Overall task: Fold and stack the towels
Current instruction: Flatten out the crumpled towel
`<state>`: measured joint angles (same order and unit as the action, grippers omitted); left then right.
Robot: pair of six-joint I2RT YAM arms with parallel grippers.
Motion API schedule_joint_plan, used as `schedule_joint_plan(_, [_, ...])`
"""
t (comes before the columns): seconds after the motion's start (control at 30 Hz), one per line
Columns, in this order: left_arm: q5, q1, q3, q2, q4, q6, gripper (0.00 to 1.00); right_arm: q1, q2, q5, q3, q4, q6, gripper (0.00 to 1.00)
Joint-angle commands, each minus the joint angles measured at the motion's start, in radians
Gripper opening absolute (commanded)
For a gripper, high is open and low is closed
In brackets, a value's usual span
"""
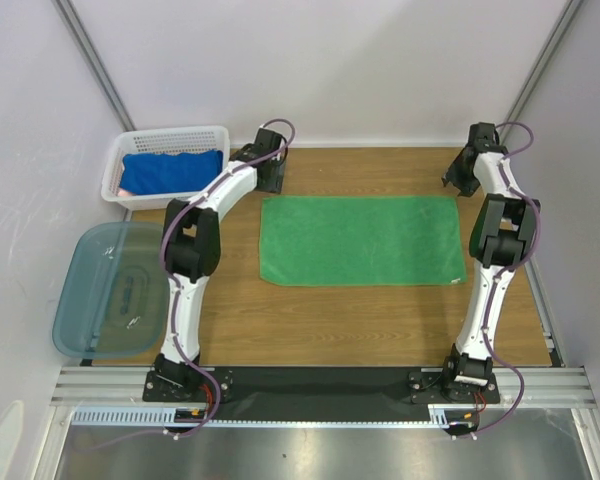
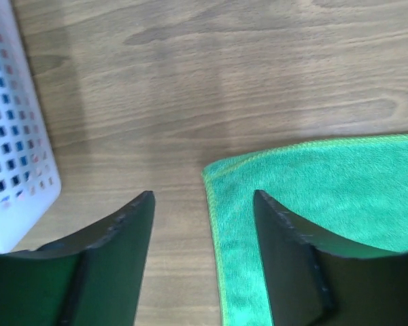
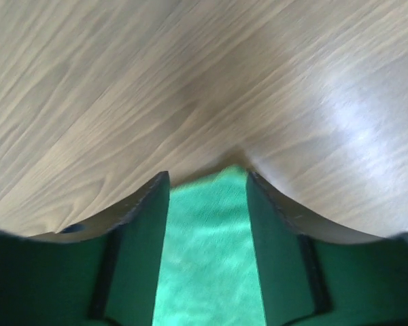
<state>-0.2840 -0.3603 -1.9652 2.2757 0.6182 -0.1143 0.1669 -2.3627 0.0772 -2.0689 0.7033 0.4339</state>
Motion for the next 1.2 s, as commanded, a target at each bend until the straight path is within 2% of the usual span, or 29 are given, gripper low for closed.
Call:
schedule_joint_plan(0.0, [-0.01,-0.003,0.07,-0.187,0.003,-0.051,0.67,-0.003,0.16,-0.067,0.029,-0.047,-0.026,0.56])
schedule_joint_plan(0.1, [-0.009,-0.012,0.199,-0.286,0.02,-0.119,0.72,-0.004,0.264,-0.112,0.139,-0.053,-0.023,0.59])
schedule_joint_plan(0.23, [0.008,-0.038,0.36,-0.47,0.055,-0.211,0.73,-0.004,0.404,-0.103,0.378,-0.064,0.002,0.61])
schedule_joint_plan(0.33, [0.02,-0.063,0.448,-0.536,0.101,-0.26,0.73,-0.004,0.512,-0.103,0.486,-0.053,0.028,0.62])
schedule_joint_plan(0.43, [0.052,-0.086,0.543,-0.576,0.092,-0.278,0.73,-0.004,0.611,-0.109,0.643,-0.059,0.042,0.62])
schedule_joint_plan(0.7, [0.1,-0.117,0.759,-0.646,0.121,-0.498,0.7,0.0,0.779,-0.048,1.013,-0.109,0.138,0.56])
schedule_joint_plan(0.9, [0.091,-0.14,0.928,-0.743,0.032,-0.587,0.67,0.003,0.801,-0.059,1.127,-0.201,0.175,0.54])
schedule_joint_plan(1.17, [0.068,-0.144,1.003,-0.782,-0.054,-0.611,0.62,0.003,0.763,-0.007,1.121,-0.215,0.181,0.49])
